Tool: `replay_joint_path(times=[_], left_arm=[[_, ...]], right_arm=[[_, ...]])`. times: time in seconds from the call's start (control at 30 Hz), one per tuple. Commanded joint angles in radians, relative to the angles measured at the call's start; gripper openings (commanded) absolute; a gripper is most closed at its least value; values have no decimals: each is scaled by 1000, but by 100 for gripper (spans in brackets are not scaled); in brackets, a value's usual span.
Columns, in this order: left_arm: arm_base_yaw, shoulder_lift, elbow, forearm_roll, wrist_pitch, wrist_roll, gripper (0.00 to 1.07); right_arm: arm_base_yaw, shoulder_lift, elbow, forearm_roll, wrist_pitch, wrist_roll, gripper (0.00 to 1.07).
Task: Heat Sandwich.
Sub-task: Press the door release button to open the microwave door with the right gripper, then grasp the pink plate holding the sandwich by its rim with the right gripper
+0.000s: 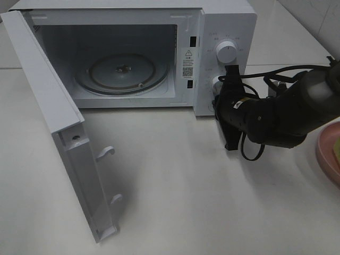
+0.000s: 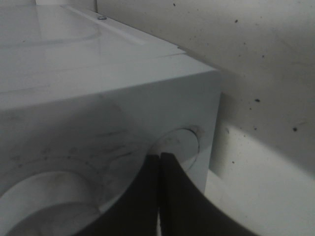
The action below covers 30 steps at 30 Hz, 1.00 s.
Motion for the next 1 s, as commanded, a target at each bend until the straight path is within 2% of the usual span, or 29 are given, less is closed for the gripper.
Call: replay_joint_path(times=[0.03, 0.37, 0.67, 0.73, 0.83, 0.97, 1.0], left_arm=[[-1, -27, 3, -2, -1, -3, 100], [-1, -27, 3, -2, -1, -3, 100], [-1, -27, 3, -2, -1, -3, 100], [-1, -27, 3, -2, -1, -3, 100], [-1, -27, 3, -2, -1, -3, 100], [-1, -27, 3, -2, -1, -3, 100], [-1, -27, 3, -2, -1, -3, 100]], right_arm=[[-6, -33, 10, -28, 13, 0, 2], [-6, -129, 87, -38, 93, -16, 2], [-6, -257, 161, -84, 255, -77, 4], [-6, -297, 164, -83, 366, -148, 5], [-6, -319, 164, -83, 426, -231, 5], [-6, -380, 164, -84, 617, -501, 6], [-6, -380, 164, -84, 617, -501, 6]])
